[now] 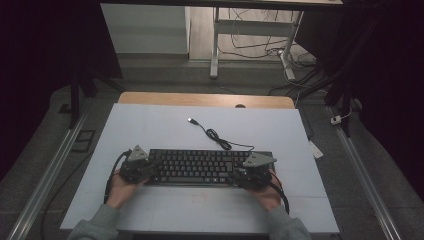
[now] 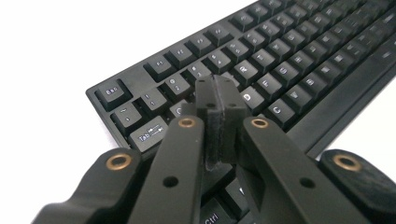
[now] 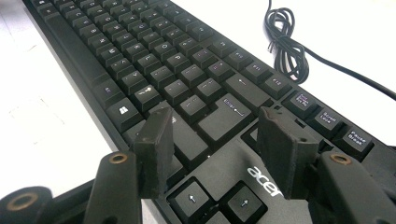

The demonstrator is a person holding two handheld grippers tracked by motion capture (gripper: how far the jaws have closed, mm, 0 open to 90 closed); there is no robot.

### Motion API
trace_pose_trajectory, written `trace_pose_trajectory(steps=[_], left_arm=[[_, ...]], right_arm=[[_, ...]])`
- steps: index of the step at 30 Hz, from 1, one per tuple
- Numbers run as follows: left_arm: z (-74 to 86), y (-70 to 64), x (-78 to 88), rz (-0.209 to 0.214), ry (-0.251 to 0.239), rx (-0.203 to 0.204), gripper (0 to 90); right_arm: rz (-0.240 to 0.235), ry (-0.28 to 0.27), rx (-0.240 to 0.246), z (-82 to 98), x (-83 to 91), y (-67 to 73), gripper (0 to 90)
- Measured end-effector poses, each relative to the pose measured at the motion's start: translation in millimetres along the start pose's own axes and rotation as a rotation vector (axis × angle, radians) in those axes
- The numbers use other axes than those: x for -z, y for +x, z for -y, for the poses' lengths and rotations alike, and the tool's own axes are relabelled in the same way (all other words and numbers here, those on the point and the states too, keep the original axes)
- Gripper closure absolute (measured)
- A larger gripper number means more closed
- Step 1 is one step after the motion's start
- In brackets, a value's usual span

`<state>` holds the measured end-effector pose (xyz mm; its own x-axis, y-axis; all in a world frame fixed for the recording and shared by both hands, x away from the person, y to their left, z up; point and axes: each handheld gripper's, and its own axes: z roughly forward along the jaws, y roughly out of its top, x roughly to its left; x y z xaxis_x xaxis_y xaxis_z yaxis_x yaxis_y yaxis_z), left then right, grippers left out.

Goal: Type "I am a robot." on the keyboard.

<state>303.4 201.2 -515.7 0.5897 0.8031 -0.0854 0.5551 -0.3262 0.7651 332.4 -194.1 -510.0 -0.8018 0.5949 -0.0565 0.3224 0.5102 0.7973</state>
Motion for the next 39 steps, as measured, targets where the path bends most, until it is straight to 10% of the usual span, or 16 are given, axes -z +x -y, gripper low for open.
trace_pose_trajectory(steps=[5, 14, 39], left_arm=[[0.7, 1.5, 6.9, 0.032, -0.026, 0.022, 86.4], [2.1, 5.4, 12.4, 0.032, -0.063, 0.06, 50.5], [3.7, -1.8, 8.4, 0.055, -0.024, 0.038, 41.6]], right_arm=[[0.0, 0.0, 0.004, -0.3, 0.2, 0.4, 46.2], [-0.002, -0.002, 0.001, -0.7, 0.3, 0.2, 46.1], [-0.044, -0.036, 0.003, -8.9, -3.3, 6.0, 45.8]])
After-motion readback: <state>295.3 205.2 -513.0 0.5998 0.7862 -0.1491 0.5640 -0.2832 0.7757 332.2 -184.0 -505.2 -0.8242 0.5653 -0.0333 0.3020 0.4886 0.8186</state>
